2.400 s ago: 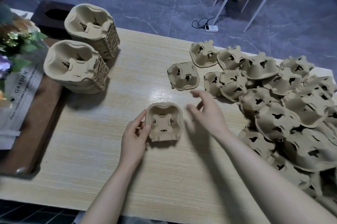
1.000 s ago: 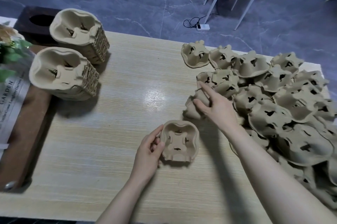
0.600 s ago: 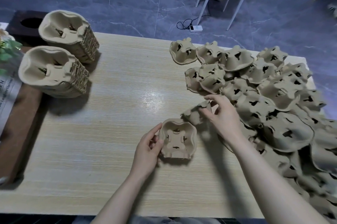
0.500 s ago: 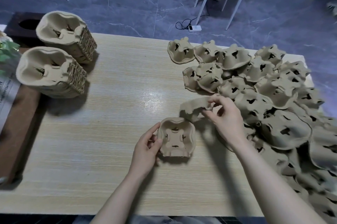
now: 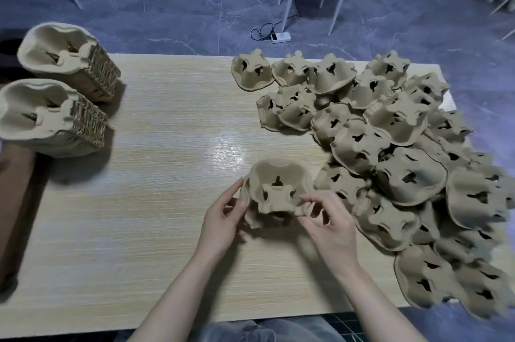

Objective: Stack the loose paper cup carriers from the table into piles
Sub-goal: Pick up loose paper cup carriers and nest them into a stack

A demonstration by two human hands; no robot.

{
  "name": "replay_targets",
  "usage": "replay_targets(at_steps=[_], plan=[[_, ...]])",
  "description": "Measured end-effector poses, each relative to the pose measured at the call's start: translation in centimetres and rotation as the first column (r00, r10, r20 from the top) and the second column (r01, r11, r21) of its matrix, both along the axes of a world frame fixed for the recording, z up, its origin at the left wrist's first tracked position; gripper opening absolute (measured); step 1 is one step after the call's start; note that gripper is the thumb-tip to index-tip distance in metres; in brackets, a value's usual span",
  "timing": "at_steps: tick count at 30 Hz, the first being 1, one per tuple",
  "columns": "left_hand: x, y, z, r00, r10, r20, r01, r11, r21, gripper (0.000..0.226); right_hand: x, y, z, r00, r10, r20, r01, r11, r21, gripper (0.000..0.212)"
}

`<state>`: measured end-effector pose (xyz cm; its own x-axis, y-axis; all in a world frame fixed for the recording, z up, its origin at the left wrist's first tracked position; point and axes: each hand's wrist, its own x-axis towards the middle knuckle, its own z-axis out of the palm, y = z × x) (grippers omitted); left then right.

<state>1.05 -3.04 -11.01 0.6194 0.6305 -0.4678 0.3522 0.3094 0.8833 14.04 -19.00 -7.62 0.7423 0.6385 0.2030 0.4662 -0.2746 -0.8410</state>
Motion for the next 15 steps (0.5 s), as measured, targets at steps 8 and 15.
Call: replay_targets(at_steps=[8,15], plan=[[0.4,0.0,1.9,0.999,-0.037,0.002,0.037,0.998,0.055,0.028,-0.8,-1.4,-1.7,0.995,0.092,0.046,-0.082,0.979,-0.189,0.035],[0.2,0.1,1.6,0.999,-0.042,-0.031,0.042,0.999,0.000,0.042,-1.3,-2.7,-1.8,0.996,0.053,0.065,-0.034,0.963,-0.268,0.036]])
